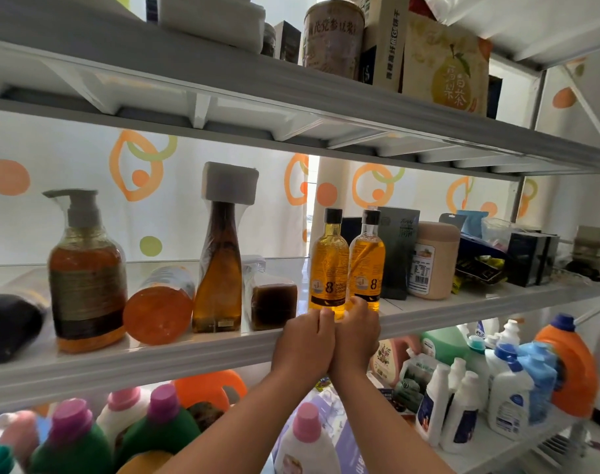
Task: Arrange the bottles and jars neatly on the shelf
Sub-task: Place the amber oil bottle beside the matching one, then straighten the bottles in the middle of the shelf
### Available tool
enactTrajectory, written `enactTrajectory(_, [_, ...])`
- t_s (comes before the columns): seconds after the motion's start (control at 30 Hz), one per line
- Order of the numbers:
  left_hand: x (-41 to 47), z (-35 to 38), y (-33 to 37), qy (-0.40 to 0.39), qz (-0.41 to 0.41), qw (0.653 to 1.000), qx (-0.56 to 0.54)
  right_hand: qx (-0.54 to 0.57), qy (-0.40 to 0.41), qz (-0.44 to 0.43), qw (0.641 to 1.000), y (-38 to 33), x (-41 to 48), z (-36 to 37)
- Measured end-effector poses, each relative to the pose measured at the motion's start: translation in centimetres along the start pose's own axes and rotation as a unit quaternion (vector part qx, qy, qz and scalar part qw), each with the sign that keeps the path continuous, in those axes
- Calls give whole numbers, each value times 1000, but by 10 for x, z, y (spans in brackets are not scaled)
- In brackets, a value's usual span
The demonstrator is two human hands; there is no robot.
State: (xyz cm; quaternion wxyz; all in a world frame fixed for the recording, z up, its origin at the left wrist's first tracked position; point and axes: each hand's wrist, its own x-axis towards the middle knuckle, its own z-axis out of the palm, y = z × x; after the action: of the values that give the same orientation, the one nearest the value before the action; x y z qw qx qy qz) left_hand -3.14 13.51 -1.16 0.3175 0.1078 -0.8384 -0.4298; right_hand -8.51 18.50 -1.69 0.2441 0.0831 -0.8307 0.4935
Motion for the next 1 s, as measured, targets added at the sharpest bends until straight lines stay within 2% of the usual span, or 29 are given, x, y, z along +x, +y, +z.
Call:
enactTrajectory(0.07, [-6,-13,-3,90,37,995,35,49,16,-45,998,-7,-8,0])
enactTrajectory(0.13, [-7,-29,-6,166,56,983,51,99,-6,-116,988,-18,-18,4])
enactTrajectory(0.23, [-7,-48,-10,207,45,973,90,101,-59,-182,976,-36,-26,13])
enactTrajectory(0.4, [-14,-62,-7,189,67,964,173,-9,-101,-199,975,-58,-21,19])
enactTrajectory(0.53, [-15,-67,2,152,46,958,240,-76,-134,-218,964,-65,-13,18])
enactTrajectory(0.6, [-13,-67,4,119,63,941,309,-79,-139,-236,959,-65,-13,17])
enactTrajectory(0.67, [-10,-71,7,106,76,908,399,-60,-149,-238,958,-64,-15,16])
enactTrajectory(0.73, [-6,-72,8,93,71,899,423,-46,-154,-234,959,-63,-18,15])
enactTrajectory(0.83, [-7,-70,9,77,108,878,460,-55,-150,-230,960,-60,-23,19])
enactTrajectory(1.0, [-12,-67,-2,95,90,897,423,-32,-119,-219,968,-53,-32,25])
